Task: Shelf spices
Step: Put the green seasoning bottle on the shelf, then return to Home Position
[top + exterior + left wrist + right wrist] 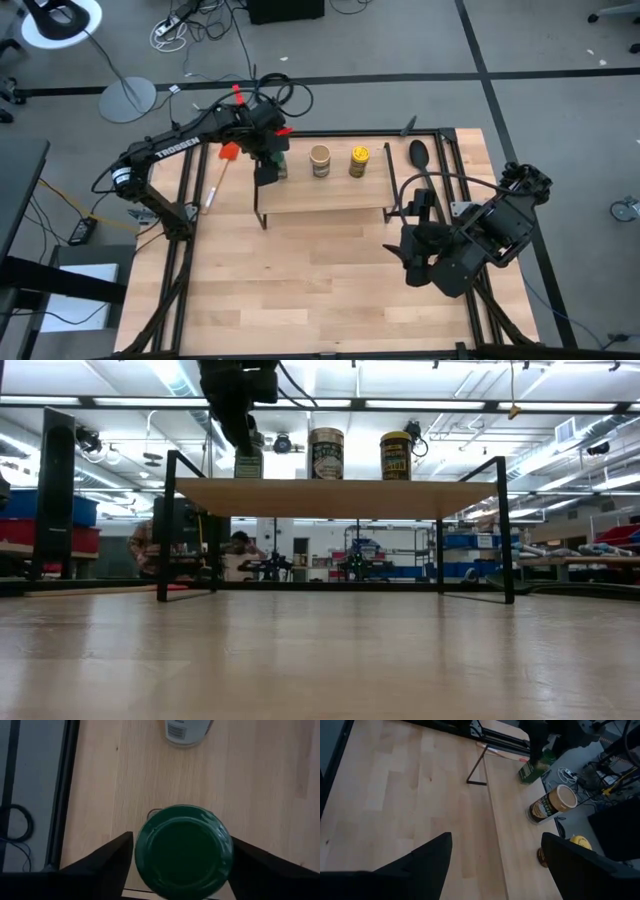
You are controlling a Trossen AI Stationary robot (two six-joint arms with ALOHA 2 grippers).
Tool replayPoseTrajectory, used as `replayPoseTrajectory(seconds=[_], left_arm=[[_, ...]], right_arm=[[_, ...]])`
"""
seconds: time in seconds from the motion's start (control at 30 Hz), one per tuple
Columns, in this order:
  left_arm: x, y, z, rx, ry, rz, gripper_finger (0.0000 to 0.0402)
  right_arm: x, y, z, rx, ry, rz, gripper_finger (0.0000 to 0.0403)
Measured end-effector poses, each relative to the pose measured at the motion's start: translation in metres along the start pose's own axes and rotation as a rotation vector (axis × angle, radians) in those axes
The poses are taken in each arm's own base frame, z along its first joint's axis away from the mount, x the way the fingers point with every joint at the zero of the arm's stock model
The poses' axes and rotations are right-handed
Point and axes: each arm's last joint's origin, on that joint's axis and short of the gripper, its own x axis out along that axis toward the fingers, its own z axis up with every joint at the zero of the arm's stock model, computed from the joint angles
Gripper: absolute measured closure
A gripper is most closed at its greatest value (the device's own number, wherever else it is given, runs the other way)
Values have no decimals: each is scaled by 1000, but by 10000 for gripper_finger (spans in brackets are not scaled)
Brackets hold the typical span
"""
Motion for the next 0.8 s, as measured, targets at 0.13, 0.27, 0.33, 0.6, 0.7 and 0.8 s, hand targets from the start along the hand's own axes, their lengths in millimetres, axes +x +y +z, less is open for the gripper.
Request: replayPoseTrajectory(seconds=[0.13,0.27,0.33,0.6,0.7,0.8], left_arm=[[0,1,0,-6,-2,-1,100],[-1,1,0,-6,-7,-1,98],[-5,0,-1,-5,-23,2,98],[-39,-5,-11,-3,-133,33,97],[-53,-7,-16,-20,-178,45,97],[-66,-10,-22,-44,-220,56,96]], right_arm=[[0,0,0,1,0,0,98],[0,0,0,5,0,0,98],[0,0,0,5,0,0,98],[1,-1,1,12,-5,-11,98],[3,-3,2,20,-5,-17,98],[5,-5,3,26,-4,-24,98]])
